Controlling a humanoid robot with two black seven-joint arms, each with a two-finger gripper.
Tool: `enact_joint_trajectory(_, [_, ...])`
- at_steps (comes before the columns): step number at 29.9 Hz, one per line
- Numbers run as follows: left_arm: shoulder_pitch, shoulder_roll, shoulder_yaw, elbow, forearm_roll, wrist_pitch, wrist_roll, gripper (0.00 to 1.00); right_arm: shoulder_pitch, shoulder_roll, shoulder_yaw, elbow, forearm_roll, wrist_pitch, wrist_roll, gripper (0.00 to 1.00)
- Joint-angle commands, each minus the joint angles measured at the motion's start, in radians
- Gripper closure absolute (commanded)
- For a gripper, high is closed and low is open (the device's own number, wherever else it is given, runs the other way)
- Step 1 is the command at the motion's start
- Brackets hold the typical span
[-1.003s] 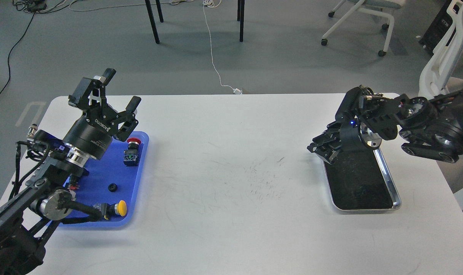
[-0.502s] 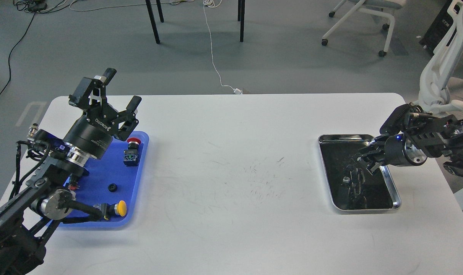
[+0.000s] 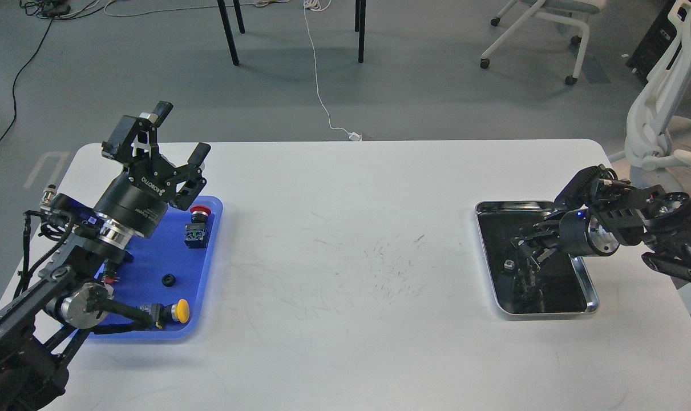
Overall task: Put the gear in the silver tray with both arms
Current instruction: 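Withdraw the right gripper and lower the left gripper into the blue tray, then grasp another black gear in the blue tray with the left gripper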
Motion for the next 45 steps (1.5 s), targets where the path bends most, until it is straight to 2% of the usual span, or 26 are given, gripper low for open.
enact_joint_trajectory(1, [0.0,0.005,0.002,0.0,0.0,0.0,0.0,0.02,0.001,-0.013,0.03,0.012,0.002,-0.006,0.0,0.2])
enact_joint_trajectory(4, [0.0,0.009,0.0,0.0,0.001,0.0,-0.003,0.02,0.013,-0.05,0.105,0.032,0.022,-0.006,0.0,0.06])
enact_joint_trajectory(11, [-0.002,0.055,0.006,-0.003,0.009,-0.003,-0.017,0.02,-0.018,-0.205,0.459,0.248,0.171,-0.001,0.0,0.04])
enact_joint_trajectory(13, [-0.005,0.089,0.017,-0.034,0.029,-0.011,-0.021,0.02,-0.091,-0.239,0.577,0.317,0.293,-0.003,0.0,0.04])
enact_joint_trajectory(17, [-0.005,0.144,0.026,-0.118,0.223,-0.026,-0.03,0.02,-0.256,-0.224,0.825,0.362,0.525,-0.005,0.0,0.04])
enact_joint_trajectory(21, [-0.009,0.209,0.058,-0.167,0.6,-0.075,-0.03,0.02,-0.465,-0.109,1.097,0.36,0.74,0.002,0.0,0.03])
enact_joint_trajectory(25, [-0.037,0.308,0.113,-0.186,0.971,-0.078,-0.03,0.02,-0.596,-0.041,1.261,0.36,0.818,0.006,0.0,0.03])
enact_joint_trajectory(29, [-0.124,0.437,0.228,-0.176,1.352,-0.077,-0.03,0.06,-0.653,-0.017,1.3,0.356,0.818,0.006,0.0,0.03])
enact_joint_trajectory(31, [-0.182,0.488,0.319,-0.169,1.487,-0.078,-0.03,0.11,-0.656,-0.017,1.3,0.356,0.818,0.006,0.0,0.03])
enact_joint_trajectory(33, [-0.247,0.511,0.412,-0.146,1.564,-0.078,-0.03,0.2,-0.654,-0.017,1.3,0.356,0.818,0.006,0.0,0.03])
enact_joint_trajectory(40, [-0.457,0.5,0.735,-0.031,1.565,-0.077,-0.03,0.32,-0.653,-0.02,1.301,0.359,0.818,0.006,0.0,0.03])
enact_joint_trajectory(45, [-0.471,0.462,0.767,0.05,1.565,-0.074,-0.03,0.4,-0.653,-0.027,1.303,0.36,0.818,0.005,0.0,0.03])
